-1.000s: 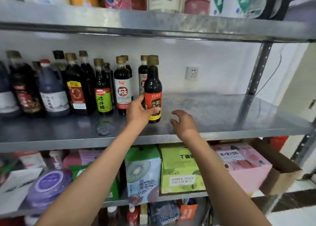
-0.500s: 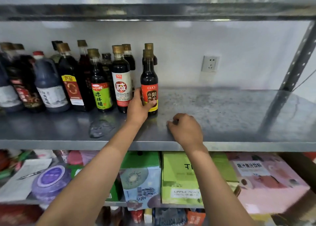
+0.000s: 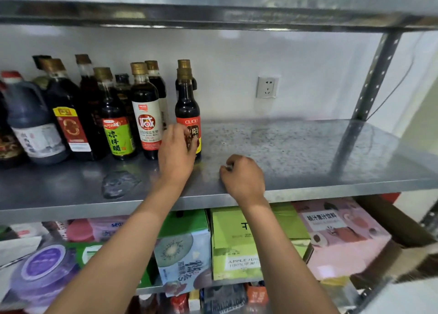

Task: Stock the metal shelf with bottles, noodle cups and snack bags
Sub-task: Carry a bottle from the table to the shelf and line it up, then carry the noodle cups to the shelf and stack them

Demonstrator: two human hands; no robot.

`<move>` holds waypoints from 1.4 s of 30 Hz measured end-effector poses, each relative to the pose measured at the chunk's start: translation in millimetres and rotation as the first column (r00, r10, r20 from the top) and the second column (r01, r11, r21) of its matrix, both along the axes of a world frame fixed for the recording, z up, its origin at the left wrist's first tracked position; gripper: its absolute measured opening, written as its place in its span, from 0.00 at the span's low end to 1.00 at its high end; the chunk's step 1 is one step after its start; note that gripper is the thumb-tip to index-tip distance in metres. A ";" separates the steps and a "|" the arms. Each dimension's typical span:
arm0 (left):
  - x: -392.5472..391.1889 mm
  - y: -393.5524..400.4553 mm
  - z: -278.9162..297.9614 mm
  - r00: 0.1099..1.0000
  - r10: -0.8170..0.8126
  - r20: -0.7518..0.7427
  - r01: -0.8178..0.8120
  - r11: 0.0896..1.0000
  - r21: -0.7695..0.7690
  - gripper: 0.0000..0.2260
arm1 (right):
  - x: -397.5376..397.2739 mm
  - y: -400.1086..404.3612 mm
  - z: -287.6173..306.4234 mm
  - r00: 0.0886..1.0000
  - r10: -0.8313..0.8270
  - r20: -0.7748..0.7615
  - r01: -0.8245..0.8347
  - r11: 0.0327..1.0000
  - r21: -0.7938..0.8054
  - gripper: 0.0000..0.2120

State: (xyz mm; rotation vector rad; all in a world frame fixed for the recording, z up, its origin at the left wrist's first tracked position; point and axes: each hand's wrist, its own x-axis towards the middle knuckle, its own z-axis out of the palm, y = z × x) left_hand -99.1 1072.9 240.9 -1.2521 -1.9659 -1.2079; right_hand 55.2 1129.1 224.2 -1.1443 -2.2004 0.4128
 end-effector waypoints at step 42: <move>382.5 -461.2 -128.0 -0.521 -0.852 0.042 0.768 -0.490 -0.412 0.18 | 226.7 -707.3 -140.6 -0.351 -0.925 -0.146 0.936 -0.345 -0.064 0.29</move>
